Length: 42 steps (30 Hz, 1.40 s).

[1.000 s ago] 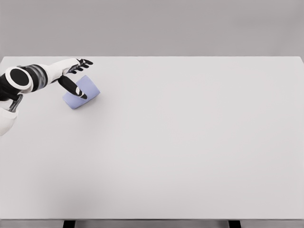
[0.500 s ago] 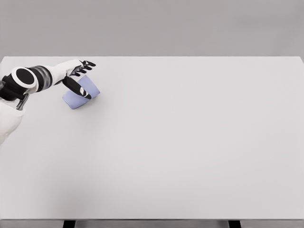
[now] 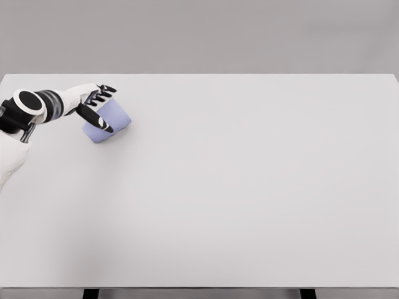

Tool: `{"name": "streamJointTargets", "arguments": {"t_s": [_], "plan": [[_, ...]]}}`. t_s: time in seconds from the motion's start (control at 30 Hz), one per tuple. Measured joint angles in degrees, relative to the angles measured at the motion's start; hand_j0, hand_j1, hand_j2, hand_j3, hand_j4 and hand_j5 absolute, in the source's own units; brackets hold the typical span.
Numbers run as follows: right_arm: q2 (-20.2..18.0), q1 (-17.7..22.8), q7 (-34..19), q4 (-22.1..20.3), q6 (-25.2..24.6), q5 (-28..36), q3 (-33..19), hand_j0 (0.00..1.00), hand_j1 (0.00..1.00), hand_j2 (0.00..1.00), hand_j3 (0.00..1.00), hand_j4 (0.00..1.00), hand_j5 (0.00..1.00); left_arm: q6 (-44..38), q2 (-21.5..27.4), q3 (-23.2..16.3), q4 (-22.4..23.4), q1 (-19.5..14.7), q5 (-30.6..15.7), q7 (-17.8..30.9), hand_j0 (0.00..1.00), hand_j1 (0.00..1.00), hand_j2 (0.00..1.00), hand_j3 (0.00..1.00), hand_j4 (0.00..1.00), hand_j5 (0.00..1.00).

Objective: Flip the cup with left arm and place it on the table

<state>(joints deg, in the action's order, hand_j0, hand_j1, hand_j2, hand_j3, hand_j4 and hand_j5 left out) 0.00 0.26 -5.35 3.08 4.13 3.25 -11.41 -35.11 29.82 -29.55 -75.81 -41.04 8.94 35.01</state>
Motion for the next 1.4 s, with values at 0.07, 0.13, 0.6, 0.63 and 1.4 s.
{"name": "streamJointTargets", "arguments": {"t_s": [0.07,0.13,0.6,0.63,1.4], "plan": [[0.0,0.0,0.0,0.0,0.0,0.0,0.0,1.0,1.0,1.0,1.0,1.0,1.0,0.0,-0.3,0.0,0.2,-0.4,0.0,0.0,0.99,0.99,0.99,0.99,0.99,0.99],[0.0,0.0,0.0,0.0,0.0,0.0,0.0,1.0,1.0,1.0,1.0,1.0,1.0,0.0,-0.6,0.0,0.5,-0.7,0.0,0.0,0.99,0.99,0.99,0.99,0.99,0.99],[0.0,0.0,0.0,0.0,0.0,0.0,0.0,1.0,1.0,1.0,1.0,1.0,1.0,0.0,-2.0,-0.1,2.0,-0.7,0.1,0.0,0.98,0.98,0.98,0.98,0.98,0.98],[0.0,0.0,0.0,0.0,0.0,0.0,0.0,1.0,1.0,1.0,1.0,1.0,1.0,0.0,-2.0,-0.1,2.1,-0.6,0.1,0.0,0.97,0.97,0.97,0.97,0.97,0.97],[0.0,0.0,0.0,0.0,0.0,0.0,0.0,1.0,1.0,1.0,1.0,1.0,1.0,0.0,-2.1,0.0,2.1,-0.7,-0.1,0.0,0.64,0.64,0.64,0.64,0.64,0.64]]}}
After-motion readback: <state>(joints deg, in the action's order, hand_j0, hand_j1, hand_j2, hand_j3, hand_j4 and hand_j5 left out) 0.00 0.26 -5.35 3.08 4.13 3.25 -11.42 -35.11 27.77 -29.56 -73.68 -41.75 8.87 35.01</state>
